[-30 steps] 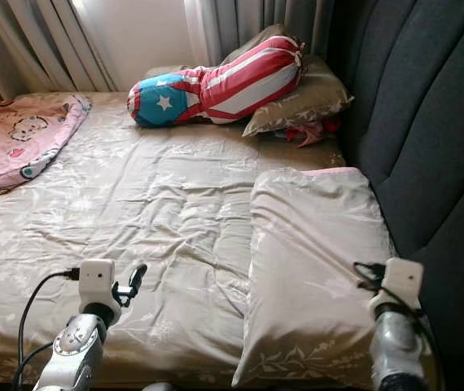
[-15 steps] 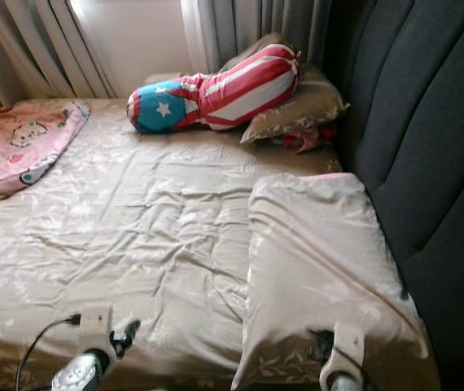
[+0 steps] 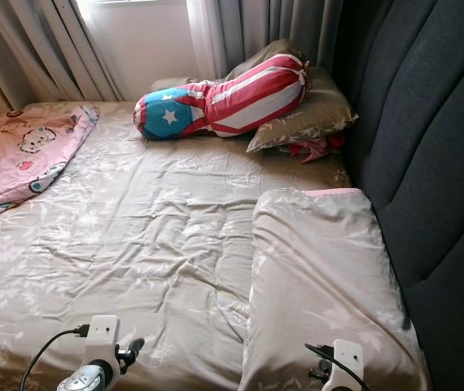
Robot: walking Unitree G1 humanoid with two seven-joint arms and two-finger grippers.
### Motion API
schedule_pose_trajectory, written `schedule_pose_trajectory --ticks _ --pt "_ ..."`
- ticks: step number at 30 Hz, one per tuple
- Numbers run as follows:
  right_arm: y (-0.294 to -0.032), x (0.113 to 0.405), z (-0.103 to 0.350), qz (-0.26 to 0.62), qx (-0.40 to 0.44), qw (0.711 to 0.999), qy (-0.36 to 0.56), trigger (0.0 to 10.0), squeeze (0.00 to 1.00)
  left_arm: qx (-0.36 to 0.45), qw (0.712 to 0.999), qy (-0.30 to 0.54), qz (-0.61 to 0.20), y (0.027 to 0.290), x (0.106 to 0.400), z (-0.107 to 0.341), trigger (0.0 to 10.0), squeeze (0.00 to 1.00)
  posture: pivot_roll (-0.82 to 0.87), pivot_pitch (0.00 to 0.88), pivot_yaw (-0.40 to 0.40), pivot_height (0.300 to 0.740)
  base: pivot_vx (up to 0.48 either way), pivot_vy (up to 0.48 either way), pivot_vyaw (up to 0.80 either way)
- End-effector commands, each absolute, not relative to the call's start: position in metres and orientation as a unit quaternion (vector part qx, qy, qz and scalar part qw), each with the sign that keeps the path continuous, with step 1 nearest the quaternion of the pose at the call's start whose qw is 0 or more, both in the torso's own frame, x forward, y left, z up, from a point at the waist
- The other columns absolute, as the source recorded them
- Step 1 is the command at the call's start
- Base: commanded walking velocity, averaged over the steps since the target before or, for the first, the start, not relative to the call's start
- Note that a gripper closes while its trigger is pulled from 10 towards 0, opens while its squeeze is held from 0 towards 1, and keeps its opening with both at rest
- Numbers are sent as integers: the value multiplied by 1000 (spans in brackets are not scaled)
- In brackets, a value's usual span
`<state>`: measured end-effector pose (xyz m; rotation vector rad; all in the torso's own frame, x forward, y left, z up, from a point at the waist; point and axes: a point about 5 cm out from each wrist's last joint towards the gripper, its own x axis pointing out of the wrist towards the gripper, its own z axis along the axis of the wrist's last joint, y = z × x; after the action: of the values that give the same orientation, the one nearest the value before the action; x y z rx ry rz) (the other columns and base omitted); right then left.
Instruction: Clean up the room
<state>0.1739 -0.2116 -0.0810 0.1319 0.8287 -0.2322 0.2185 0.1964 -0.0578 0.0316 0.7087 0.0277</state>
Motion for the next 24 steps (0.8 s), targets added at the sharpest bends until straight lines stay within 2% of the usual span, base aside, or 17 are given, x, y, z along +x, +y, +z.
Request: schedule_pose_trajectory --ticks 1,11,12,24 --pt "-205 161 -89 -112 72 895 426 10000 0 32 925 379 23 204 206 -66 10000 0 -63 0 45 740 0 0 0" --pt "-203 153 -93 -113 72 885 447 10000 0 29 918 394 34 205 199 -70 10000 0 -57 0 27 740 0 0 0" --pt "-203 154 -92 -109 75 888 441 10000 1000 28 918 394 34 205 198 -71 10000 0 -58 0 26 740 0 0 0" --pt "-205 158 -91 -110 66 888 441 10000 1000 29 915 401 38 205 194 -73 10000 0 -66 0 25 740 0 0 0"
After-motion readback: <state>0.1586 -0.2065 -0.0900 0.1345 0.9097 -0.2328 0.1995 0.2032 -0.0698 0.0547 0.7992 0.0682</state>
